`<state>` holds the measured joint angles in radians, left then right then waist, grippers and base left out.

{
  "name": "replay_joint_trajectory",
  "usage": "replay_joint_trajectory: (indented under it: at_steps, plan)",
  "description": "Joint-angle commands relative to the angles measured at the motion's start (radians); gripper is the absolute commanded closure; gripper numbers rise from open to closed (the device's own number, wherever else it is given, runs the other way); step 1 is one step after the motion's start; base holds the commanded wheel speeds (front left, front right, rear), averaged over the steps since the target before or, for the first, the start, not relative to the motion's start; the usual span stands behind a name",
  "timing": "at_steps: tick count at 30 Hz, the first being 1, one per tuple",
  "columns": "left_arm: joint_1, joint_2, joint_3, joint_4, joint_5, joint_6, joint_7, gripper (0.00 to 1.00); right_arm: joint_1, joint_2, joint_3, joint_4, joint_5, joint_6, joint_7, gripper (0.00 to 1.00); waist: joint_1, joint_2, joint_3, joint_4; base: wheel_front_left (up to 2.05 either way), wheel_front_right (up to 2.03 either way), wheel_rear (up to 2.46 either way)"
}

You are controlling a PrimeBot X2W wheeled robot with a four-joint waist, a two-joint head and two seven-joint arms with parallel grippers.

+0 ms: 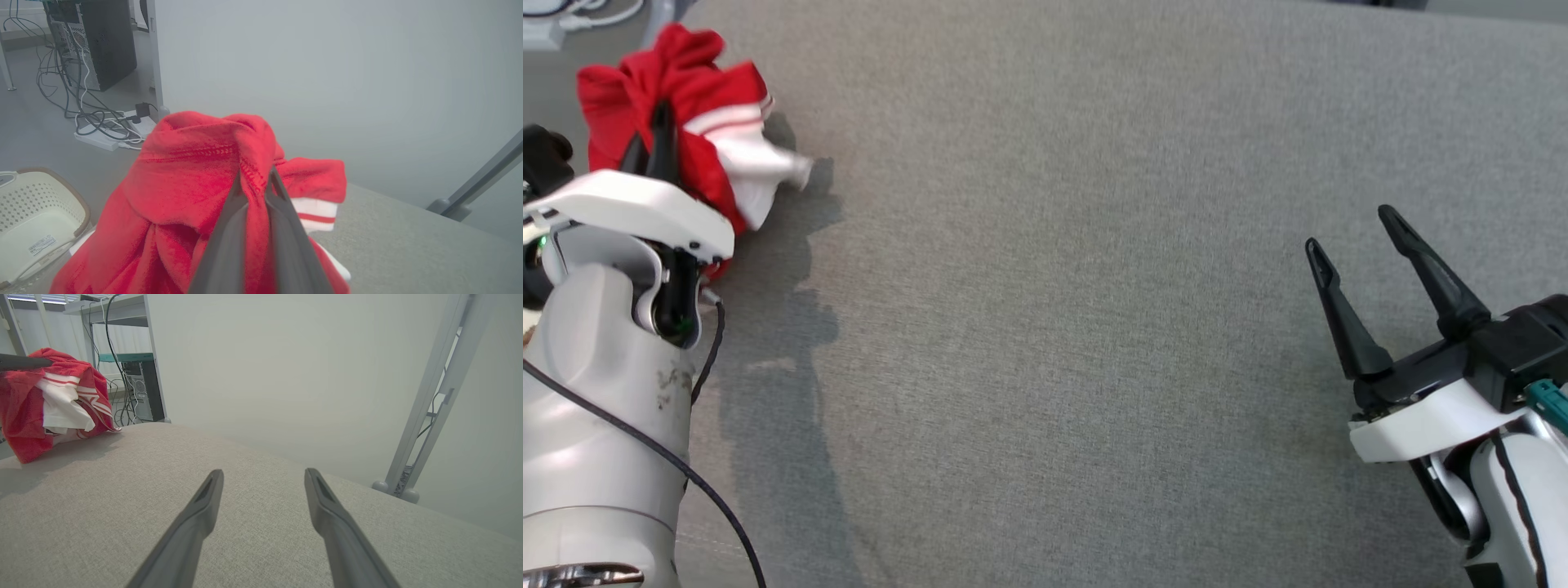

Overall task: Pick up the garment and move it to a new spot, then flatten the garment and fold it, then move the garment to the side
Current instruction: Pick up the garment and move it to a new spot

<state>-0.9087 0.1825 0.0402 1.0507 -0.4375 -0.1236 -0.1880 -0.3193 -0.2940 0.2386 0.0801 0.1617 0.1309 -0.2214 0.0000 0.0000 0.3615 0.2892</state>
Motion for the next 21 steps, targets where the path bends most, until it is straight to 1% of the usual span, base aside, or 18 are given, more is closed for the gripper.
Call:
replay_joint_trajectory:
  at_steps: [1, 2, 3, 5, 7, 8, 12, 16, 21]
  plan:
    - [-0.007, 0.001, -0.003, -0.05, -0.032, -0.006, -0.02, 1.0, 0.012, 0.01, 0.003, 0.014, 0.004, 0.0, -0.014, 0.0, 0.0, 0.0, -0.057, 0.007, 0.0, 0.0, 0.0]
    - [-0.001, -0.008, -0.017, -0.087, -0.055, -0.008, -0.022, 1.0, 0.016, 0.019, 0.004, 0.021, 0.007, 0.0, -0.019, 0.0, 0.0, 0.0, -0.073, 0.005, 0.0, 0.0, 0.0]
    - [-0.001, -0.008, -0.017, -0.087, -0.055, -0.008, -0.022, 1.0, 0.016, 0.019, 0.004, 0.021, 0.007, 0.0, -0.019, 0.0, 0.0, 0.0, -0.073, 0.005, 0.0, 0.0, 0.0]
    - [0.023, -0.009, -0.048, -0.168, -0.103, -0.008, -0.015, 1.0, 0.022, 0.031, 0.004, 0.036, 0.011, 0.0, -0.026, 0.0, 0.0, 0.0, -0.105, -0.001, 0.0, 0.0, 0.0]
    - [0.053, -0.005, -0.087, -0.262, -0.159, -0.008, 0.004, 1.0, 0.023, 0.048, 0.005, 0.051, 0.013, 0.0, -0.033, 0.0, 0.0, 0.0, -0.135, -0.012, 0.0, 0.0, 0.0]
    - [0.081, -0.003, -0.118, -0.363, -0.216, -0.008, 0.032, 1.0, 0.025, 0.062, 0.003, 0.061, 0.014, 0.0, -0.038, 0.0, 0.0, 0.0, -0.159, -0.027, 0.0, 0.0, 0.0]
    - [0.151, -0.008, -0.167, -0.546, -0.3, -0.008, 0.097, 1.0, 0.029, 0.083, -0.012, 0.079, 0.016, 0.0, -0.044, 0.0, 0.0, 0.0, -0.192, -0.066, 0.0, 0.0, 0.0]
    - [0.202, -0.049, -0.188, -0.701, -0.356, -0.004, 0.153, 1.0, 0.028, 0.099, -0.038, 0.071, 0.016, 0.0, -0.045, 0.0, 0.0, 0.0, -0.204, -0.115, 0.0, 0.0, 0.0]
    - [0.256, -0.101, -0.237, -0.85, -0.401, 0.038, 0.195, 1.0, 0.035, 0.117, -0.068, 0.051, 0.013, 0.0, -0.044, 0.0, 0.0, 0.0, -0.201, -0.185, 0.0, 0.0, 0.0]
